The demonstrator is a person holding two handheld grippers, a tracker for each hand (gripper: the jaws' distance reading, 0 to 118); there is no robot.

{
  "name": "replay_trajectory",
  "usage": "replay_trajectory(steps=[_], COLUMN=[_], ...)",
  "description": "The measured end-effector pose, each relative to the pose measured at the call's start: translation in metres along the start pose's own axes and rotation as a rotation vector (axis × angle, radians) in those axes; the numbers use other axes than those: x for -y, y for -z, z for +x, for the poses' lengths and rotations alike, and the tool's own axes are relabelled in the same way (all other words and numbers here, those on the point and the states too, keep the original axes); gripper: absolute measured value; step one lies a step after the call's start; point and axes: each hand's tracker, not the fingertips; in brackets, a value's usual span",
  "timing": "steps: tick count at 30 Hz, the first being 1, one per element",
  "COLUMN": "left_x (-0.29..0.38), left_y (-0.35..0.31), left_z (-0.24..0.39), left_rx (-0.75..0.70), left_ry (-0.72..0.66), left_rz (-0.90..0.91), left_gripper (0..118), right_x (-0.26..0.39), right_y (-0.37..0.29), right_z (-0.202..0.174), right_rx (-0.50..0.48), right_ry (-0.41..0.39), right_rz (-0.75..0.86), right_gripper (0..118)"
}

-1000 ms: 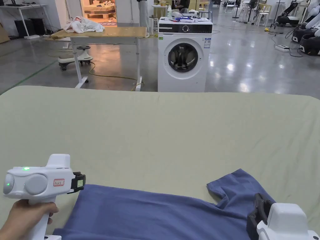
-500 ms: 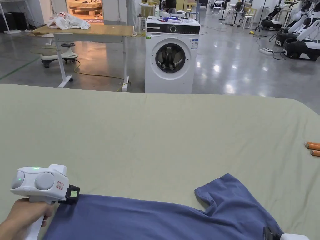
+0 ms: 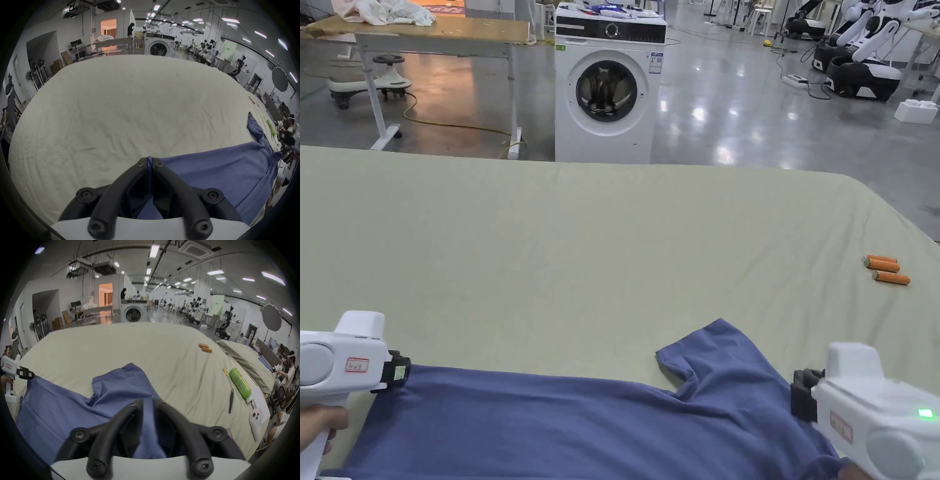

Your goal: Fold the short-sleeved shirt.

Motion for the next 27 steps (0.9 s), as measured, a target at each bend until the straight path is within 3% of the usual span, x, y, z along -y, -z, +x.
replay_trajectory(steps=[2, 5, 12, 15, 16, 19, 27], left_x=[0.004, 0.007, 0.020, 0.024, 0.025, 0.031, 0.037], left_y=[-0.015, -0.033, -0.064, -0.067, -0.066, -0.065, -0.068], left_z=[0.001, 0.000, 0.003, 0.002, 0.002, 0.000, -0.008], left_rx=[0.014, 0.032, 0.032, 0.027, 0.020, 0.012, 0.034], left_ry=[-0.002, -0.020, -0.020, -0.023, -0.023, -0.018, -0.066], left_rz=[0.043, 0.102, 0.168, 0.168, 0.159, 0.155, 0.167], left_gripper=[2, 2, 2, 2, 2, 2, 2], right_x=[-0.016, -0.029, -0.023, -0.020, -0.022, -0.026, -0.031], right_y=[0.027, 0.065, 0.139, 0.153, 0.153, 0.146, 0.108], right_z=[0.011, 0.018, 0.026, 0.028, 0.029, 0.028, 0.027], right_rx=[-0.032, -0.050, -0.083, -0.089, -0.088, -0.070, -0.072], right_ry=[-0.023, -0.052, -0.064, -0.067, -0.053, -0.026, -0.005], right_rz=[-0.086, -0.180, -0.379, -0.388, -0.390, -0.365, -0.245], right_gripper=[46, 69, 73, 69, 63, 7, 2])
